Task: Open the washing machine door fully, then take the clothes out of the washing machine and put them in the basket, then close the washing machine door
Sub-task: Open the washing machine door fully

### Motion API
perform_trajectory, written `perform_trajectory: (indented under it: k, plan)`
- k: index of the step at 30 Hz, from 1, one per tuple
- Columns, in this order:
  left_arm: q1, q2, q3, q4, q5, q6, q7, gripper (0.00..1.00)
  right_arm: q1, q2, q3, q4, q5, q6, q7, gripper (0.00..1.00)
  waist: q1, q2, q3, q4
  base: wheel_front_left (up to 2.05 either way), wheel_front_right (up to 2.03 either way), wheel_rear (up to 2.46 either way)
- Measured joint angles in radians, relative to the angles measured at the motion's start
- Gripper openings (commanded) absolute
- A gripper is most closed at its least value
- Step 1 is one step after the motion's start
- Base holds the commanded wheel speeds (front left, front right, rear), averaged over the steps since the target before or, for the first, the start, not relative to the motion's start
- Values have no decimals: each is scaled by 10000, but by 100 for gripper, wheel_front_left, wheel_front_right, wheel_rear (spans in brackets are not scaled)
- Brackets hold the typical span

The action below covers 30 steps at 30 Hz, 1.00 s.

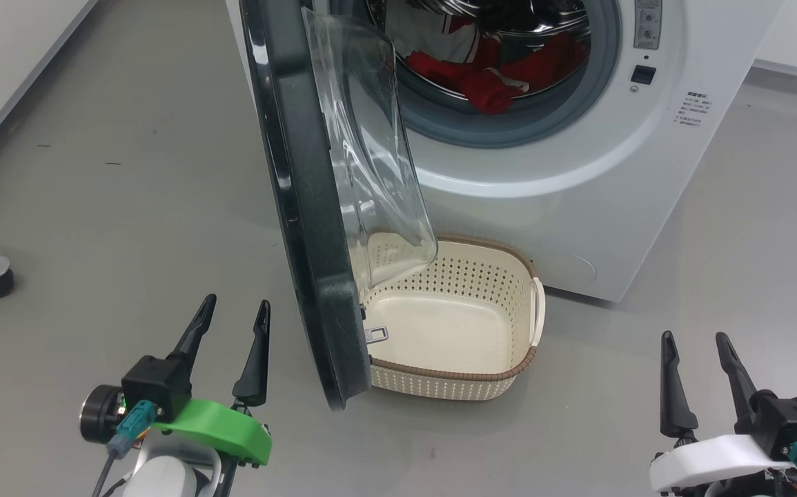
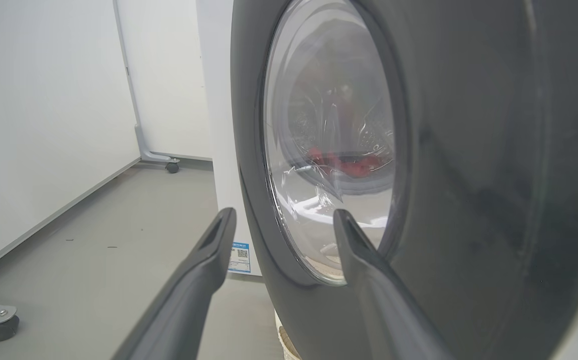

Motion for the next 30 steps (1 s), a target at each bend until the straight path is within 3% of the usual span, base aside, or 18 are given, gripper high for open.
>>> perform_trajectory:
  k: [1, 2, 4, 5, 19, 30]
  plan:
    - [1, 0, 0, 6, 0, -2, 0, 100, 0, 17, -13, 4, -12, 25, 0, 100, 0, 0, 0, -1, 0, 0, 0]
    - [2, -2, 0, 6, 0, -2, 0, 78, 3, 35, -31, 6, -31, 84, 0, 100, 0, 0, 0, -1, 0, 0, 0]
    - [3, -2, -2, 10, 0, -4, 0, 22, 9, 73, -69, 8, -59, 86, 0, 100, 0, 0, -2, -2, 0, 0, 0]
    - [3, -2, -2, 12, 0, -6, 0, 0, 17, 94, -94, 8, -65, 88, 0, 100, 0, 0, -3, -2, 0, 0, 0]
    - [-27, -13, 138, -621, 79, -63, 0, 0, 142, 244, -345, 132, -297, 311, 0, 100, 0, 0, -88, 52, 0, 0, 0]
    - [-685, -31, 495, -2886, 545, -63, -4, 0, 200, 316, -395, 307, -508, 539, 0, 100, 0, 0, -403, 144, 0, 0, 0]
